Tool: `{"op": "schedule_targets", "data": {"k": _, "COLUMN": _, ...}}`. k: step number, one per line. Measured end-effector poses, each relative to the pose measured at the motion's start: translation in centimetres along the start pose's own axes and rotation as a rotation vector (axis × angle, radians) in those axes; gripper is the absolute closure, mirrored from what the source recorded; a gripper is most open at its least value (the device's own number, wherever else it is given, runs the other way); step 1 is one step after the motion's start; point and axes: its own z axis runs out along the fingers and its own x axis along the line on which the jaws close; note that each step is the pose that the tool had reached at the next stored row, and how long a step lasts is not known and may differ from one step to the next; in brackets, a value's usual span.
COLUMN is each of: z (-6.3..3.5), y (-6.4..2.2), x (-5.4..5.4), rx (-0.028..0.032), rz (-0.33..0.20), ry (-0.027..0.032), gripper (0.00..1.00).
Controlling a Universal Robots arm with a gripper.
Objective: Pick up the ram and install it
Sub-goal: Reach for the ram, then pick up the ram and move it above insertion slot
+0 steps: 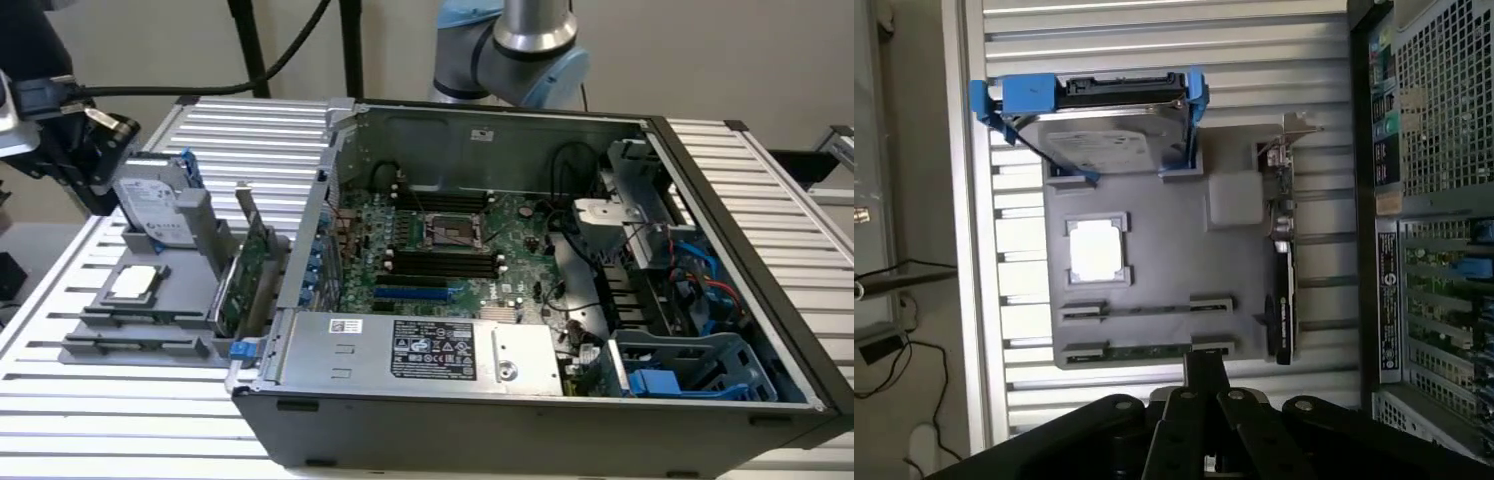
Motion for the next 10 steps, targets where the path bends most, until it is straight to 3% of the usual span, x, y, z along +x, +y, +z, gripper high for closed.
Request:
{"op": "schedule_targets", "data": {"k": 5, "z": 0.54, "y": -0.44, "x": 1.6, "rx": 0.0000, "rz": 0.000, "ry": 0.0002, "gripper": 1.00}}
{"op": "schedule_targets", "data": {"k": 10, "z": 1.19, "y": -0.54, "x": 2.1, "rx": 0.0000, "rz": -0.008, "ry": 0.0006, "gripper": 1.00}}
